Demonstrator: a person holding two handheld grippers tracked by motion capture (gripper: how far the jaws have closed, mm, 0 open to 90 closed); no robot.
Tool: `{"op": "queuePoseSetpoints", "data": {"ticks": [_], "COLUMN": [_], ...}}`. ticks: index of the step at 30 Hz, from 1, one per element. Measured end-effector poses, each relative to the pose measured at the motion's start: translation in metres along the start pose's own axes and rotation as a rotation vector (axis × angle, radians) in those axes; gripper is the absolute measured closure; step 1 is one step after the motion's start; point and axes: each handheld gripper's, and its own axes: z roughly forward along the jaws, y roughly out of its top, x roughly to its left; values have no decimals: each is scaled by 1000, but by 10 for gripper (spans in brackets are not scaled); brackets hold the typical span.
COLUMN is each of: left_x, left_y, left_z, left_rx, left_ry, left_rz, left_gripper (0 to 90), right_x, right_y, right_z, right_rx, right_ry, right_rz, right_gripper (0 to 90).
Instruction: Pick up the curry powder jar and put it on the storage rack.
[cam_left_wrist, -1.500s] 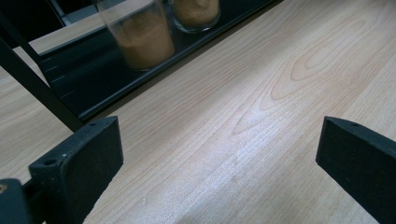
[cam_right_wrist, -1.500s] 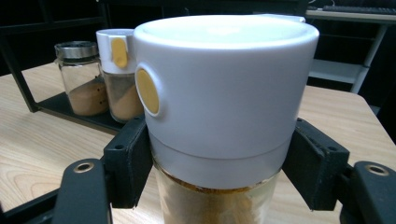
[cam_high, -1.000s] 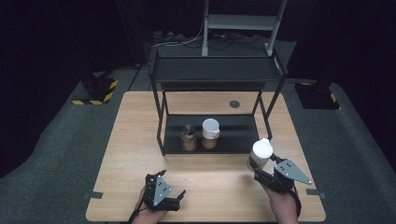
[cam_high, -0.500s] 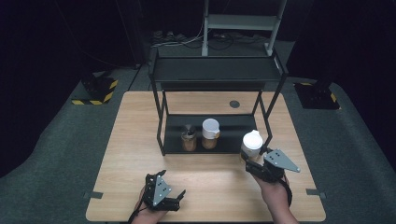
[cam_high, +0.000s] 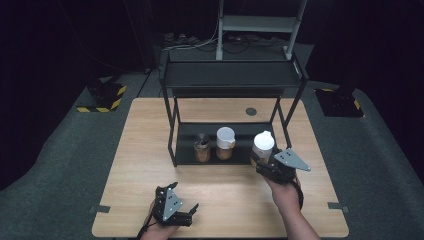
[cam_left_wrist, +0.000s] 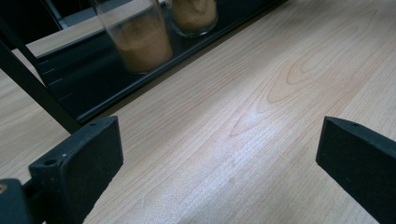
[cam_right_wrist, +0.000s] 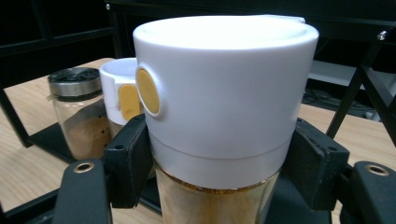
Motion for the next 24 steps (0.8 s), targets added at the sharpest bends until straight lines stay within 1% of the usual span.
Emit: {"op": "queuePoseSetpoints", "data": {"ticks": [9,15,24], "left_x": [0,0,0], "left_y": [-1,-1,-1], "left_z": [0,0,0], "left_rx": [-4,-4,-5], "left_ry": [-2,-2,-3], "left_rz": [-4,-4,-2], "left_gripper": [8,8,8], "right_x": [-2,-3,-5], "right_y": [1,3,3], "right_z": [15,21,28], "right_rx": [3,4,17], "right_ry": [-5,-10,-21], "right_rz": [2,0,11], "right_gripper": [301,301,301]}}
